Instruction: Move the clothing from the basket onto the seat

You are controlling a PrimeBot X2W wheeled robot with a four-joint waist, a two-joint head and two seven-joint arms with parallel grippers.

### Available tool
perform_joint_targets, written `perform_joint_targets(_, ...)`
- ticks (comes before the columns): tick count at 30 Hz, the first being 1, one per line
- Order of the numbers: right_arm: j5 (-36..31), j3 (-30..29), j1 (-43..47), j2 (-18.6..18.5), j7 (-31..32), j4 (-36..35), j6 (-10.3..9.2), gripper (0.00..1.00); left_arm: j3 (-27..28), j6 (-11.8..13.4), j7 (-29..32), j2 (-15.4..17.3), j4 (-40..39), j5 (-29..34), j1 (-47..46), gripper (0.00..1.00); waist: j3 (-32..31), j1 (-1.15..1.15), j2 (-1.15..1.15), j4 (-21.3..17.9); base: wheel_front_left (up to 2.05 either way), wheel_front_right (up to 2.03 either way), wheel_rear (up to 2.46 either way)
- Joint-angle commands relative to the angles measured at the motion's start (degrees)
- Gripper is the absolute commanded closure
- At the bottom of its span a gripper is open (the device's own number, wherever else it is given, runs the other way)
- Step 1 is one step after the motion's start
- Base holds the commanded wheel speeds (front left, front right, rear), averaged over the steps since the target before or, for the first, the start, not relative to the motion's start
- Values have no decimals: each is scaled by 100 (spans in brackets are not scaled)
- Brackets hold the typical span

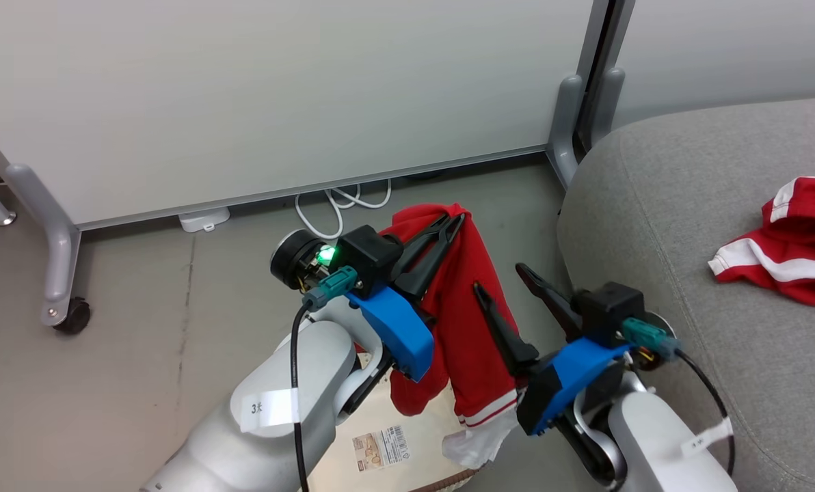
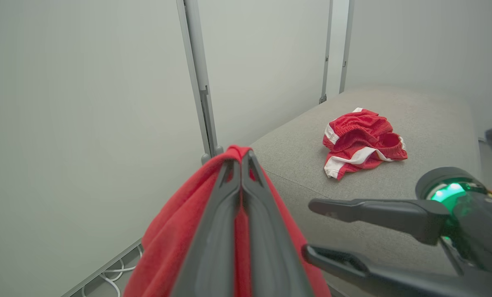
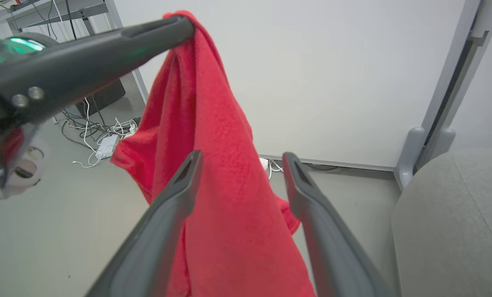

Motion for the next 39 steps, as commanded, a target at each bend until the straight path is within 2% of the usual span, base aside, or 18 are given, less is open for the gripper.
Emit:
perform_joint_targets(1,48,38,-102,-6,27,55,1,0,3,-11,-29,1,7,6,-86,100,10,0,0,15,0,0,0)
perform_joint_targets(11,444,605,-1005,-7,-59,1325,1,0,-156,-11,-29,-38,31,-83,-171,100,92,0,0,129,0,0,0)
perform_joint_targets(18,950,1021,-1434,-6,-322,2241,1,0,-224,-11,-29,-50,21,-163,-227,100,107,0,0,185,0,0,0)
perform_joint_targets(19,1069,1081,-1477,-7,-353,2321,1,52,-231,-11,-29,-51,17,-172,-228,100,103,0,0,188,0,0,0)
perform_joint_targets(20,1214,1136,-1514,-7,-413,2373,1,96,-238,-11,-29,-51,16,-171,-229,100,98,0,0,190,0,0,0)
perform_joint_targets(21,1347,1211,-1547,-6,-448,2424,1,100,-245,-11,-29,-49,15,-183,-229,100,92,0,0,191,0,0,0)
perform_joint_targets(28,1835,1651,-1763,-7,-693,2773,1,100,-197,-11,-29,-13,29,-203,-166,100,37,0,0,153,0,0,0)
perform_joint_targets(39,2251,1953,-1953,-6,-947,3155,1,100,-120,-11,-29,23,75,-184,-27,100,-27,0,0,61,0,0,0)
